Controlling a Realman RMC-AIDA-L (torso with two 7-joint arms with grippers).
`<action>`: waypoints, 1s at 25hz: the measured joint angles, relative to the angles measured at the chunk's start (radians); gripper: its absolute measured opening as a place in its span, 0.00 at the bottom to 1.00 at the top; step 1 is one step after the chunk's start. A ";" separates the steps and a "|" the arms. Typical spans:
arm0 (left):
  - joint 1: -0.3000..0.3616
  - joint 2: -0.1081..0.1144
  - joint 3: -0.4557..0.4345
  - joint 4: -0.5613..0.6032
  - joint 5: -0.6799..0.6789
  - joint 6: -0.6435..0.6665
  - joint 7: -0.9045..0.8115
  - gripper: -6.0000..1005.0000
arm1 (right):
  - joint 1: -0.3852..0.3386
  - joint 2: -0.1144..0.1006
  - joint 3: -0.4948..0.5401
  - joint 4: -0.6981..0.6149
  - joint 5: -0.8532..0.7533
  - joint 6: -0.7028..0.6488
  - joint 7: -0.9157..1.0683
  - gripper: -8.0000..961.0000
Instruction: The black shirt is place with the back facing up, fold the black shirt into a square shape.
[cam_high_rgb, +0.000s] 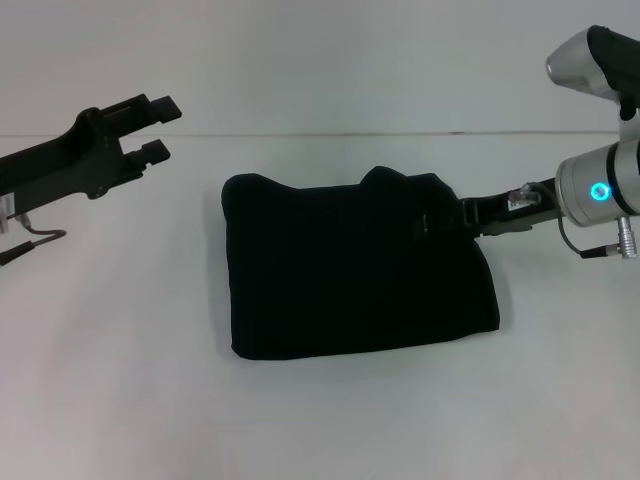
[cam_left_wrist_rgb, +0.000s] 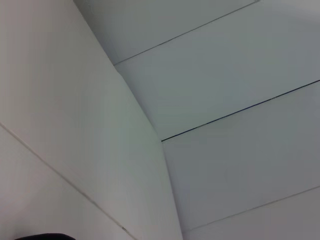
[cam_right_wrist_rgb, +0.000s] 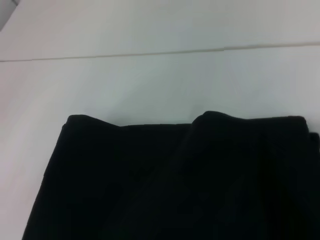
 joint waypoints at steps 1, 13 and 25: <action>0.000 0.000 0.000 -0.003 -0.004 0.000 0.002 0.72 | -0.002 0.005 0.001 0.002 0.005 0.001 0.001 0.93; -0.006 -0.001 0.000 -0.019 -0.015 -0.006 0.011 0.72 | 0.002 0.027 0.001 0.015 0.025 -0.008 0.009 0.93; 0.000 0.001 0.000 -0.032 -0.037 -0.013 0.020 0.72 | -0.007 0.013 -0.008 0.028 0.059 0.008 -0.004 0.86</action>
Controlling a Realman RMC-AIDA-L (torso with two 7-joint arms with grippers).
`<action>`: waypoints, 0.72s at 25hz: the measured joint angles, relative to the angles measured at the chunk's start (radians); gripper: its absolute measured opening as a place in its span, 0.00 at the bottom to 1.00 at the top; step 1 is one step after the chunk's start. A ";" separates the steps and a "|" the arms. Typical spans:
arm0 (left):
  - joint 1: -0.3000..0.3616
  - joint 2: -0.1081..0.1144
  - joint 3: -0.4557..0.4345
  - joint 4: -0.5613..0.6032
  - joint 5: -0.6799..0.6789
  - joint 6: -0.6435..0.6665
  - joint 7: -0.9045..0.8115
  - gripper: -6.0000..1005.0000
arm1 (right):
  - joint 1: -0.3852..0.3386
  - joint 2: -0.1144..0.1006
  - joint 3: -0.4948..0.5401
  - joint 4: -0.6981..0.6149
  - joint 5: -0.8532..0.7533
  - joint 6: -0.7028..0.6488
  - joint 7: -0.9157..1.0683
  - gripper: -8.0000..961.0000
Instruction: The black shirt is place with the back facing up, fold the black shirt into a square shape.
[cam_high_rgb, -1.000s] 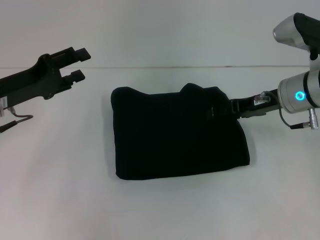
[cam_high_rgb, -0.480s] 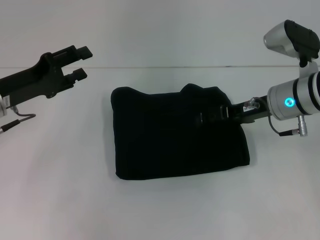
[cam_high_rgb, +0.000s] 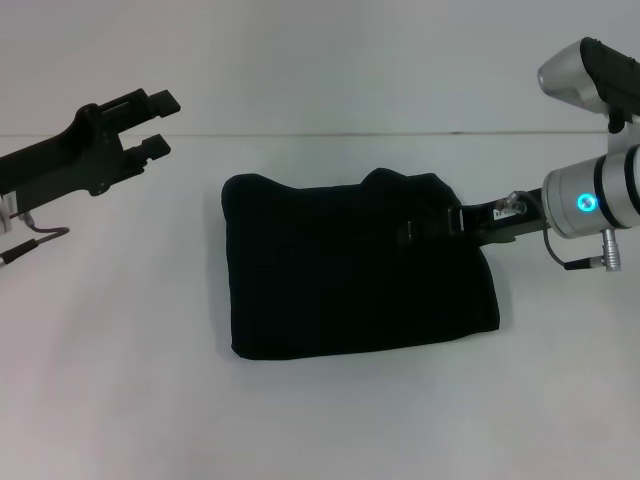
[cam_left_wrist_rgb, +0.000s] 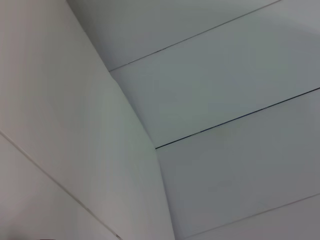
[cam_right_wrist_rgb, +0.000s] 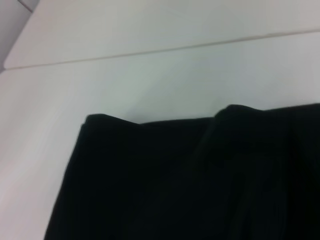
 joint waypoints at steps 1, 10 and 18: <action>0.000 0.000 0.000 0.000 0.000 -0.002 0.000 0.72 | 0.000 0.000 0.000 0.000 -0.003 0.004 0.000 0.86; -0.004 0.000 0.000 0.000 0.000 -0.011 0.002 0.72 | 0.007 0.013 -0.001 0.036 -0.005 0.051 -0.010 0.81; -0.009 -0.001 0.000 -0.026 -0.001 -0.027 0.020 0.72 | 0.014 0.024 0.003 0.037 0.002 0.063 -0.004 0.76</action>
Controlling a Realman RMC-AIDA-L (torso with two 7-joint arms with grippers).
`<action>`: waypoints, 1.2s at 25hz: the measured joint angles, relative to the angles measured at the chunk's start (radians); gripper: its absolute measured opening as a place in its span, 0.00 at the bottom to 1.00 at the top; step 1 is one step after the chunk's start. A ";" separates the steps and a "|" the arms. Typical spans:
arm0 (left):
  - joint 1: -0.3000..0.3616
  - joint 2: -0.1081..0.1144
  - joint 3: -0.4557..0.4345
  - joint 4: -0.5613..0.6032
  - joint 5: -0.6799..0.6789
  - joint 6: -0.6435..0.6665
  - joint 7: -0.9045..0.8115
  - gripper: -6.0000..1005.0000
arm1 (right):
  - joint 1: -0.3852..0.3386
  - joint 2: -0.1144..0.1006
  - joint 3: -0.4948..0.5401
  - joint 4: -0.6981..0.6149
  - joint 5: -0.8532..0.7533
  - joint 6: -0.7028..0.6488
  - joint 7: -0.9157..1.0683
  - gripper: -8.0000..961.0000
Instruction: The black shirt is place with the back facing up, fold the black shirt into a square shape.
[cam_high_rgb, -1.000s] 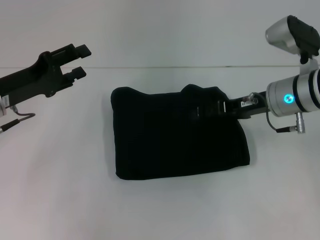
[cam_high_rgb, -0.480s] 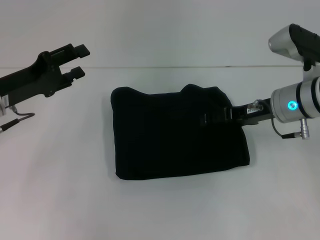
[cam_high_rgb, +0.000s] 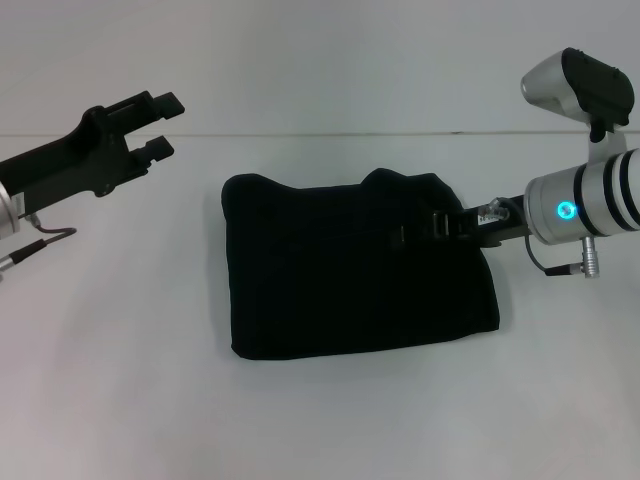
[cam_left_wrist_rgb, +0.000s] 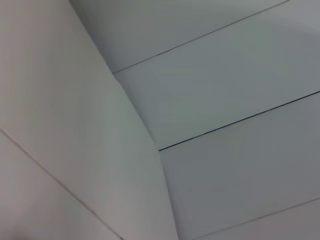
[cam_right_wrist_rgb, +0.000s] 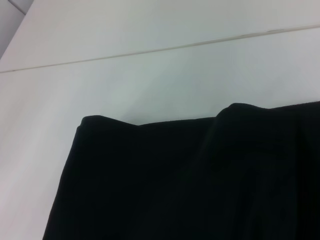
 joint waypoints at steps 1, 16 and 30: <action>0.000 0.000 0.000 -0.002 0.000 -0.002 0.002 0.72 | 0.001 0.000 -0.002 0.000 0.000 -0.002 0.001 0.75; 0.000 0.004 -0.002 -0.003 -0.023 -0.004 0.003 0.72 | -0.001 -0.002 -0.004 -0.020 -0.006 -0.011 -0.006 0.30; 0.000 0.009 -0.024 -0.003 -0.026 -0.001 0.005 0.72 | -0.002 -0.027 -0.012 -0.259 -0.056 -0.158 0.122 0.04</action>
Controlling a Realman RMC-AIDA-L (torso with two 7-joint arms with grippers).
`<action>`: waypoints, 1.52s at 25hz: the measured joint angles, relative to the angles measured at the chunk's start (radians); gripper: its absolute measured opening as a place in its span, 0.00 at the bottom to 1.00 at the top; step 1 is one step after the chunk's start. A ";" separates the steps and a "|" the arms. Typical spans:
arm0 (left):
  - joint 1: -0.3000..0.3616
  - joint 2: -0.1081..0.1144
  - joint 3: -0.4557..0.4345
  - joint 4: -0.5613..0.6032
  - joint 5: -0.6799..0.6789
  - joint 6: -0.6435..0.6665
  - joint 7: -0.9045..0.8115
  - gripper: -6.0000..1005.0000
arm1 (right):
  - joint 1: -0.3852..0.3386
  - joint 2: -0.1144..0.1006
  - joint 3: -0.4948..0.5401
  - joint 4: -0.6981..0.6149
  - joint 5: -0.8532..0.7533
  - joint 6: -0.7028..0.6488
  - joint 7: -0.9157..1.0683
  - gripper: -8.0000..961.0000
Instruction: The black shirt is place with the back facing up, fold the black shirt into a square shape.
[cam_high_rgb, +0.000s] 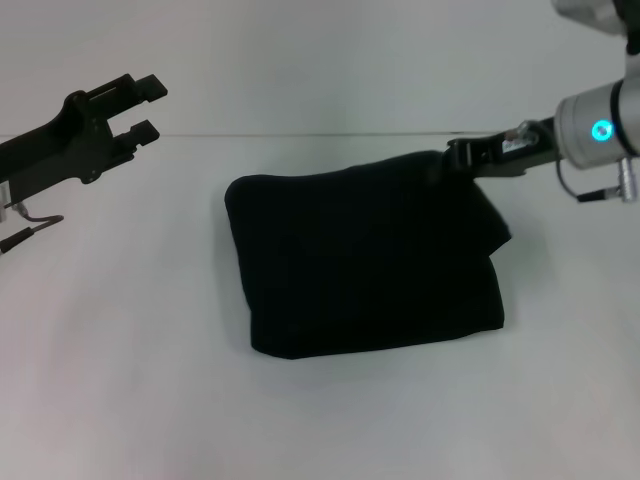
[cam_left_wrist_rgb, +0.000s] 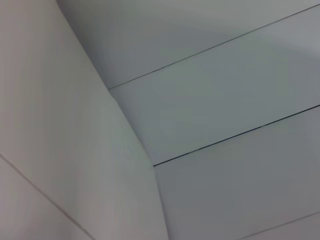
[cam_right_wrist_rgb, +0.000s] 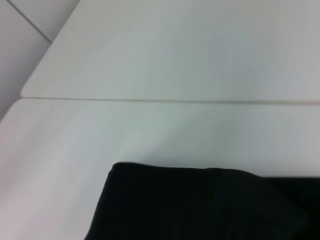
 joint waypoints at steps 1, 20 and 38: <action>0.000 0.000 0.000 0.000 0.000 0.001 0.000 0.72 | -0.001 0.000 -0.002 -0.032 -0.022 -0.013 0.021 0.04; -0.001 -0.003 -0.001 0.000 -0.001 -0.006 0.002 0.72 | -0.032 0.002 -0.020 0.074 -0.109 0.062 0.042 0.04; 0.006 -0.007 -0.001 -0.001 -0.002 -0.009 0.002 0.71 | -0.030 0.000 -0.016 -0.007 -0.173 -0.042 0.104 0.05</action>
